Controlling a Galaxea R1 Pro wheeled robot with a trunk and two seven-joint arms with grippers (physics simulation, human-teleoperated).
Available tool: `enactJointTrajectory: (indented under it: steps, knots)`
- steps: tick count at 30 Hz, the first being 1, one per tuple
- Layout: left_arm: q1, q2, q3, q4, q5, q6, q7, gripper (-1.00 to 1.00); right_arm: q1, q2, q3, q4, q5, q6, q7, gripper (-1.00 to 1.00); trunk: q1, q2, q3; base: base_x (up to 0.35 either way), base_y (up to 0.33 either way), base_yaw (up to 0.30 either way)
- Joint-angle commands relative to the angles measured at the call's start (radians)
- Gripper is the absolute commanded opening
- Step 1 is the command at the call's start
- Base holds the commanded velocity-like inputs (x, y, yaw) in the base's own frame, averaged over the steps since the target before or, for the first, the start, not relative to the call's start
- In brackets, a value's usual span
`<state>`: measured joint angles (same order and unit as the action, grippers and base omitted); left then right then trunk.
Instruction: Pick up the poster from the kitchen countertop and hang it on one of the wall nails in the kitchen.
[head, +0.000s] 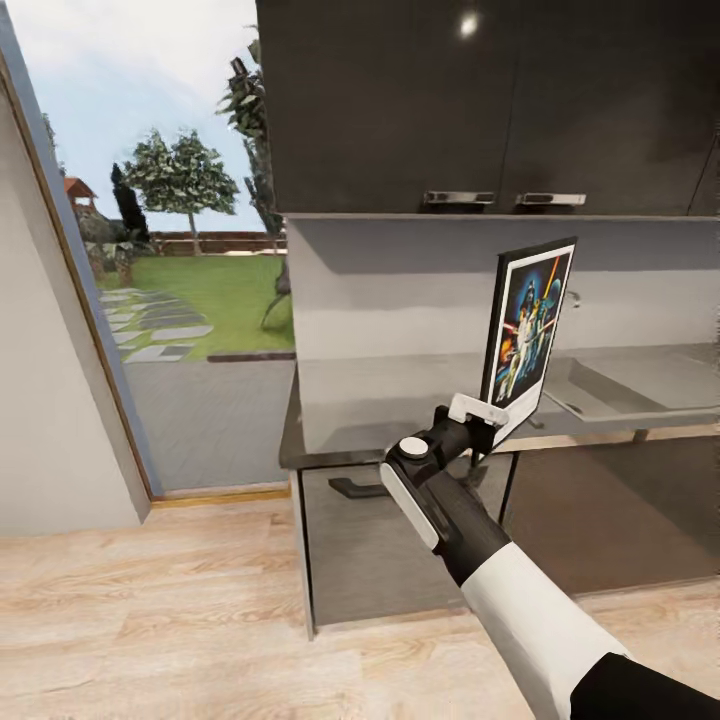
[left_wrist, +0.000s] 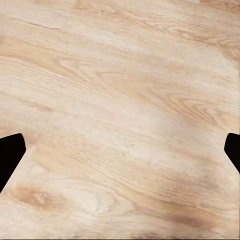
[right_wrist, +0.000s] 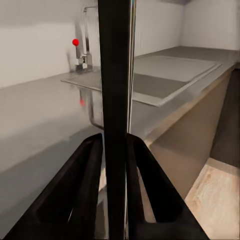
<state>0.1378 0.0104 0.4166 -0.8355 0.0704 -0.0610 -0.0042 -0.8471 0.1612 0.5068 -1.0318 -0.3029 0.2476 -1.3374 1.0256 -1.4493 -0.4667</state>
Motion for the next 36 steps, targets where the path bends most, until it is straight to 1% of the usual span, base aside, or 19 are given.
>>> enactJointTrajectory:
  steps: [1,5,8,13,20,26,36]
  knots:
    - [0.000,0.000,-0.001,0.000,0.007,-0.002,0.000,1.00,-0.001,0.000,0.002,-0.001,-0.005,0.007,-0.004,-1.00,-0.001,-0.001,-0.001,-0.334,0.000,0.000]
    - [0.000,0.000,-0.001,0.000,0.008,-0.002,0.000,1.00,-0.001,0.000,0.009,-0.001,-0.005,0.007,0.000,-1.00,-0.001,-0.001,-0.001,-0.296,0.000,0.000]
    - [0.000,0.000,-0.001,0.000,0.008,-0.002,0.000,1.00,-0.001,0.000,0.022,-0.002,-0.005,0.007,0.019,-1.00,-0.001,-0.001,-0.001,-0.227,0.000,0.000]
    - [0.000,0.000,-0.001,0.000,0.008,-0.002,-0.001,1.00,-0.001,0.000,0.029,-0.002,-0.005,0.007,0.040,-1.00,-0.001,-0.001,-0.001,-0.097,0.000,0.069]
    - [0.000,0.000,-0.001,0.000,0.007,-0.002,0.000,1.00,-0.001,0.000,0.031,-0.002,-0.005,0.007,0.046,-1.00,-0.001,-0.001,-0.001,-0.094,0.000,0.247]
    - [0.000,0.000,-0.001,0.001,0.007,-0.002,0.000,1.00,0.000,0.000,0.032,-0.002,-0.005,0.007,0.068,-1.00,-0.001,-0.001,-0.001,-0.295,0.000,0.285]
    - [0.000,0.000,-0.001,0.000,0.007,-0.002,0.000,1.00,0.000,-0.001,0.032,-0.001,-0.005,0.007,0.073,-1.00,-0.001,-0.001,-0.001,-0.330,0.000,0.289]
